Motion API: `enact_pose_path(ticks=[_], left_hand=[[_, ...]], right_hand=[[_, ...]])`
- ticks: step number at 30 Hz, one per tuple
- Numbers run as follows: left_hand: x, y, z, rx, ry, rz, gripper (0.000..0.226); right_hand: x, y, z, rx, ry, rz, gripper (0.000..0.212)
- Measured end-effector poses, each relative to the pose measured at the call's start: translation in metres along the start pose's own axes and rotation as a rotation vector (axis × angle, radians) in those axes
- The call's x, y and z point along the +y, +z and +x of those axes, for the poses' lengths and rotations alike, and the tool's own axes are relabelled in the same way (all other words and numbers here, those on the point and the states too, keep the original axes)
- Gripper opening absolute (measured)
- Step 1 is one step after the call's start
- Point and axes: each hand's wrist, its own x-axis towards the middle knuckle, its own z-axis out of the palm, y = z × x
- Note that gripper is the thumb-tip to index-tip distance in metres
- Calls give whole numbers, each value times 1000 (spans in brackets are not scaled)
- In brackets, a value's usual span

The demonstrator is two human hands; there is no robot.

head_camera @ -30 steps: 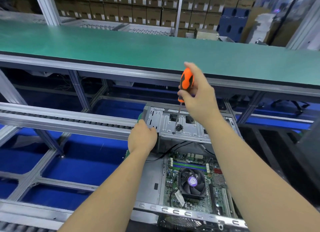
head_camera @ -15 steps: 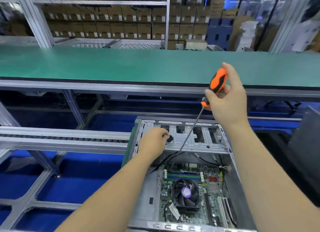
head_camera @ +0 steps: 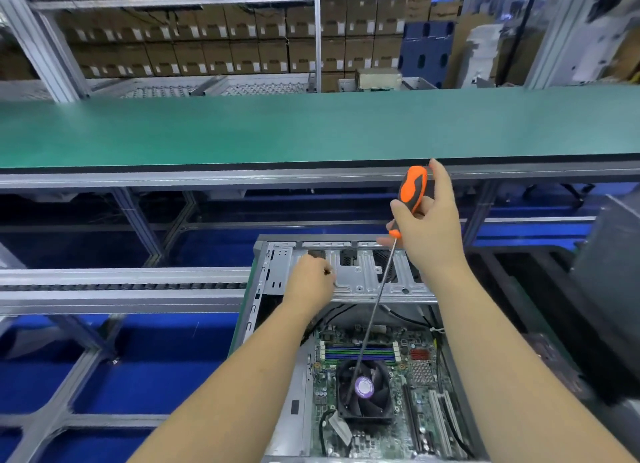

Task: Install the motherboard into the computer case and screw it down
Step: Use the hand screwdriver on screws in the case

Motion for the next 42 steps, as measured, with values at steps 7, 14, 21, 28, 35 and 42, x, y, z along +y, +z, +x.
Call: enact_pose_path(ticks=[7,14,21,28,35,42], left_hand=[[-5,-6,-5,14,12,-120,12],[-10,-4,-8,77,-23,-235,14],[-11,-5,-5,39,0,-224,12],[-12,-6,-3,19,5,-280,15],[-21,-10,3,-16,-28,-377,5],[-23,-10,6,-53,-36,-397,12]], right_hand=[[2,14,1,-77,20,-69,53],[11,22,-10,-252,123,-330,13],[47,44,-14,-392,385,-505,9],[69,63,-15,-438,451,-570,22],[81,59,-15,-439,472,-420,9],[88,58,-11,-468,451,-395,12]])
